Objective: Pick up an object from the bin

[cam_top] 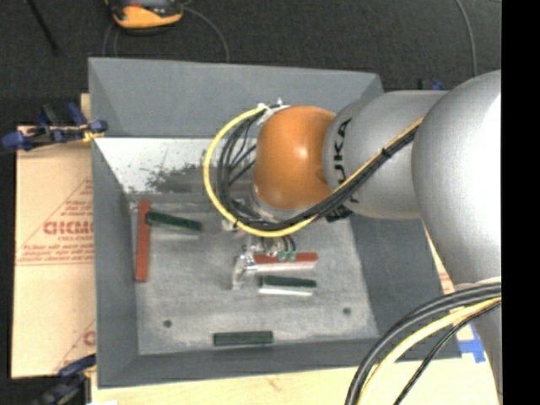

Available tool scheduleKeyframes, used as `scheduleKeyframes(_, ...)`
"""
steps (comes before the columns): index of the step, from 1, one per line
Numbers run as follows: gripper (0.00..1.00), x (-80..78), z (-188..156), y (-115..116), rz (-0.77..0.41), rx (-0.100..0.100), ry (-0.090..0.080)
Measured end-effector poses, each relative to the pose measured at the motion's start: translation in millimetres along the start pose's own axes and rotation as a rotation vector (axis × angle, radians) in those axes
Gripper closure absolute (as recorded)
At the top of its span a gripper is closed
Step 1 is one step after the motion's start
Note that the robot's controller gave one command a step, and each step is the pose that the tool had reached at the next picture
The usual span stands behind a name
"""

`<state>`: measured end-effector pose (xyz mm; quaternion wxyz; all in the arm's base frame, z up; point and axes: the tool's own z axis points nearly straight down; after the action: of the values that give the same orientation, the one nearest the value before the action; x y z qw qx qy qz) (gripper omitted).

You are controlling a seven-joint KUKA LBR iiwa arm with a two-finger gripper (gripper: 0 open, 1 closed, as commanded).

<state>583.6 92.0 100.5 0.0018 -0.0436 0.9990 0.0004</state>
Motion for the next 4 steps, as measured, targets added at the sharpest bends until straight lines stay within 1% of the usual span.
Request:
scheduleKeyframes(1,0.00,25.2,20,-44,-0.124,0.001,-0.002)
scheduleKeyframes(2,1.00,26.4,21,-92,-0.042,-0.006,0.005)
scheduleKeyframes(3,1.00,26.5,21,-92,-0.042,-0.006,0.005)
scheduleKeyframes(4,1.00,29.6,20,-92,-0.115,-0.005,0.005)
